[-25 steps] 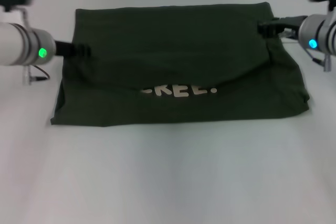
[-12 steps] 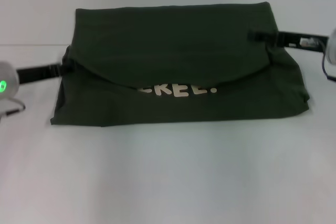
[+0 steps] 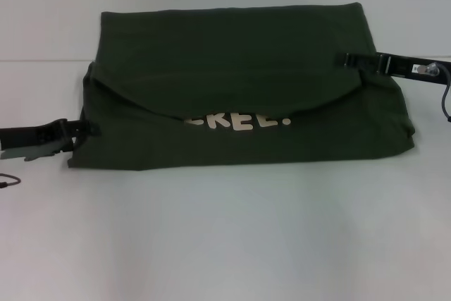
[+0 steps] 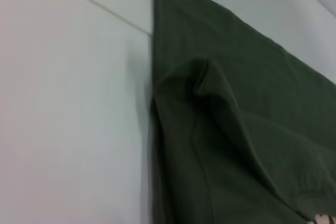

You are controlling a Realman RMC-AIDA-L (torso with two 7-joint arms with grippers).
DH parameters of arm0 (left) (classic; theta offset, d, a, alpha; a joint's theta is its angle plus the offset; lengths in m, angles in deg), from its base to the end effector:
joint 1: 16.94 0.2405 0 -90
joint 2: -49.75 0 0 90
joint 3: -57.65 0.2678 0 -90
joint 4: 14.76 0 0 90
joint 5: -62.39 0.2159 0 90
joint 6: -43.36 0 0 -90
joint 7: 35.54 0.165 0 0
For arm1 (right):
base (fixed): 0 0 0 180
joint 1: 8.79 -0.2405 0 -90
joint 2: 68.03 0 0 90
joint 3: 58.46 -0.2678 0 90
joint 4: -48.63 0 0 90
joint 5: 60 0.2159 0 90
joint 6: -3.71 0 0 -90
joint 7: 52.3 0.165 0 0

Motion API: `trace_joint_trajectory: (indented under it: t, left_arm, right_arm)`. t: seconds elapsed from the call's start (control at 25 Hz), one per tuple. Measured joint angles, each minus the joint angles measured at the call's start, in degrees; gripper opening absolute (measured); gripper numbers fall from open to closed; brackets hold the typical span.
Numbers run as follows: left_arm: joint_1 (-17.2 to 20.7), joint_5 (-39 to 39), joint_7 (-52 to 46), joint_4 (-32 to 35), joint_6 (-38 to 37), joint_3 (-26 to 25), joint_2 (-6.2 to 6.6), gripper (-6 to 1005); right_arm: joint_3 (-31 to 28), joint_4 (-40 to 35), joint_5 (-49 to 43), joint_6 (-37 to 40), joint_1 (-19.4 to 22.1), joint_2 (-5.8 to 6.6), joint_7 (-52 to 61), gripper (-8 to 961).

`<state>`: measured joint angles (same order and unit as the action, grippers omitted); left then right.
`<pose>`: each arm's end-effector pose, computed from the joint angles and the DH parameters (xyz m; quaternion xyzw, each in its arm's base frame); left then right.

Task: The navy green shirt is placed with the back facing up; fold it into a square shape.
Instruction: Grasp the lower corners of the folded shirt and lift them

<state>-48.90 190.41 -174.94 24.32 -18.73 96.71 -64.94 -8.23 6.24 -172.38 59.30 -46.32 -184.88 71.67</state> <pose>-0.3459 0.4064 0.0254 -0.6846 -0.6505 -0.1806 0.2749 0.2514 0.4595 0.0114 -0.7945 0.4795 0.2357 0.2886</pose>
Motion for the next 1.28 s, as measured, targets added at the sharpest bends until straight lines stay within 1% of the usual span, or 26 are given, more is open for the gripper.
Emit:
trace_joint_trajectory:
  t: [0.16,0.44,0.8,1.04,1.2,1.24,1.28]
  left_arm:
    - [-0.1,0.0,0.0,-0.1,-0.3,0.2,-0.41,770]
    - [-0.2,0.8,-0.2,-1.1,0.3,0.7,-0.70,761]
    - [-0.5,1.1,0.4,-1.5,-0.6,0.8,-0.22,750]
    - [-0.3,1.2,0.6,-1.2,-1.1,0.9,-0.24,565]
    - [0.0,1.2,1.6,-0.4,-0.8,0.9,-0.13,371]
    - [0.0,1.2,2.1,-0.3,-0.8,0.9,-0.09,323]
    - [0.0,1.2,2.6,-0.2,-0.8,0.9,0.01,254]
  right_arm:
    - [0.0,0.0,0.0,0.0,0.0,-0.04,0.0,938]
    - [-0.3,0.0,0.1,0.0,0.1,-0.06,-0.1,936]
    - [-2.1,-0.1,0.1,0.4,0.2,-0.29,-0.6,933]
    - [-1.8,-0.1,0.0,0.8,-0.2,-0.26,-0.6,932]
    - [-1.6,-0.1,-0.5,2.5,-0.5,0.10,-0.1,930]
    - [-1.6,-0.1,-0.8,3.5,-0.5,0.32,0.2,930]
    - [-1.6,-0.1,-1.3,4.6,-0.6,0.66,0.8,930]
